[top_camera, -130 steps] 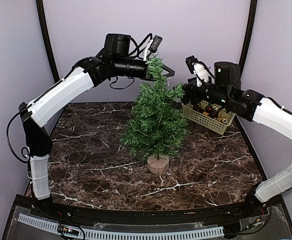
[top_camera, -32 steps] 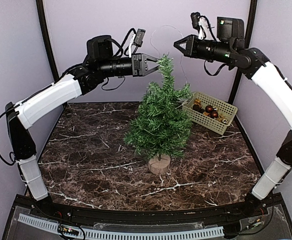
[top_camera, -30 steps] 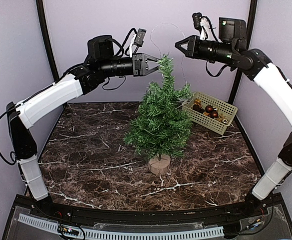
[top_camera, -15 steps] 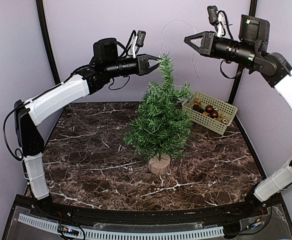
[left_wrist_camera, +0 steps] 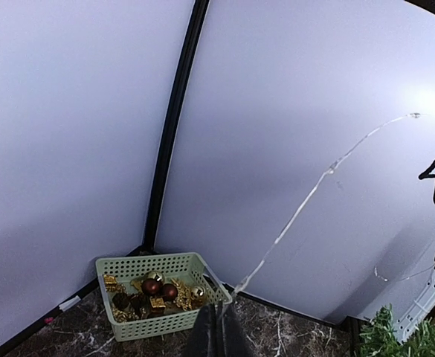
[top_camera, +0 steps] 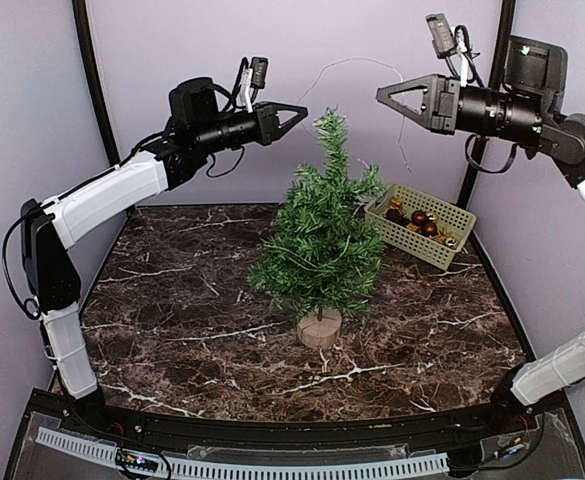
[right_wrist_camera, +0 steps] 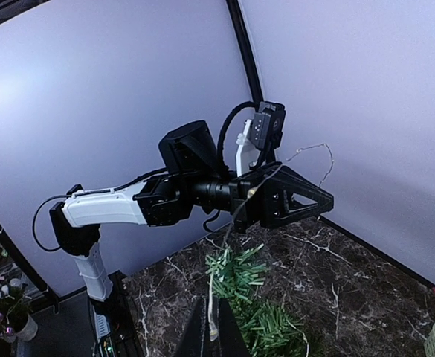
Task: Decorate the small christmas tree
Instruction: Wrap the side of the string light in the gap of the branches.
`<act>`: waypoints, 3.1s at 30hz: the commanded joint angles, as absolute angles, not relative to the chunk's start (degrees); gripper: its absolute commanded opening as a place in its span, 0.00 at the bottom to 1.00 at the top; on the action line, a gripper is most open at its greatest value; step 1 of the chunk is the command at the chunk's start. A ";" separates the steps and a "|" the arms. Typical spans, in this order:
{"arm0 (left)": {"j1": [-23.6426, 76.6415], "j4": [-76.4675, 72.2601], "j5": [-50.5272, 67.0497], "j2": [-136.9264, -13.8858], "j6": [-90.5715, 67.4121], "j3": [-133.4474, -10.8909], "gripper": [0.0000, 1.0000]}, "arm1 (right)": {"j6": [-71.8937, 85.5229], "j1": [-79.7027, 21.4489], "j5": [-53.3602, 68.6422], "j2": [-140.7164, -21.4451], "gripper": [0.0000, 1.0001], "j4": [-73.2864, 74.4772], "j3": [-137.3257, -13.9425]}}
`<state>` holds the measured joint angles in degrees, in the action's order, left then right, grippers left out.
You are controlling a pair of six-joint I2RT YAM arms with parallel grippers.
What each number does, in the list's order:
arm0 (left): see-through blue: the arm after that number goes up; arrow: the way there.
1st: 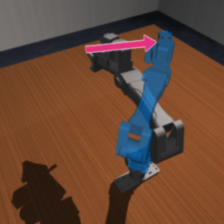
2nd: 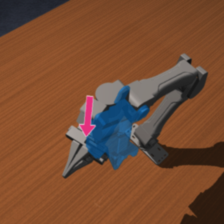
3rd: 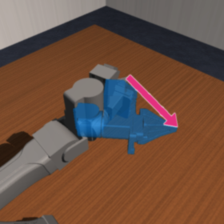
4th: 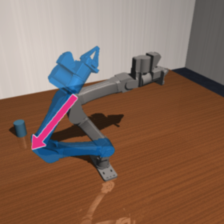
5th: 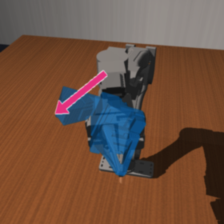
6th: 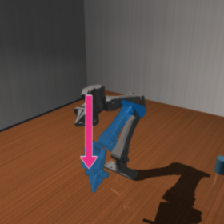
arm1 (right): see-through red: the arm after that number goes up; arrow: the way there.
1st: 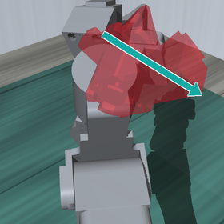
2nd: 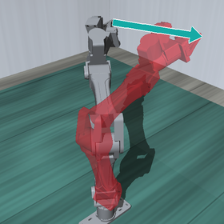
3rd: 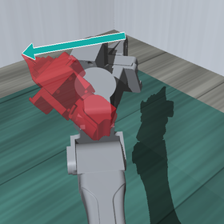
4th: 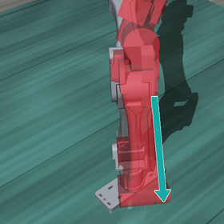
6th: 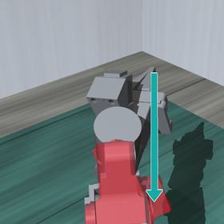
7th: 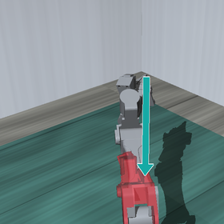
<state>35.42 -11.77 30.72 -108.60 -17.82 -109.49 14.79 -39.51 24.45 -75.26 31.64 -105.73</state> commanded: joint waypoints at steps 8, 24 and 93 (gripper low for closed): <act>31.85 -24.73 27.21 -93.72 -16.74 -90.75 0.00 | 9.04 -45.31 35.62 -74.05 0.00 37.51 -103.71; 30.87 -30.11 27.89 -86.65 -13.25 -74.11 0.00 | 9.50 -49.89 37.76 -70.60 0.00 40.23 -91.64; 54.67 -18.23 7.36 -64.85 -19.34 -47.65 0.86 | 19.23 -55.96 15.06 -62.36 0.00 29.51 -58.73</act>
<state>52.14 -21.85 16.73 -67.29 -20.80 -49.06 20.99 -55.53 11.73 -63.75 32.03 -59.35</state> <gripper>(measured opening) 0.860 0.004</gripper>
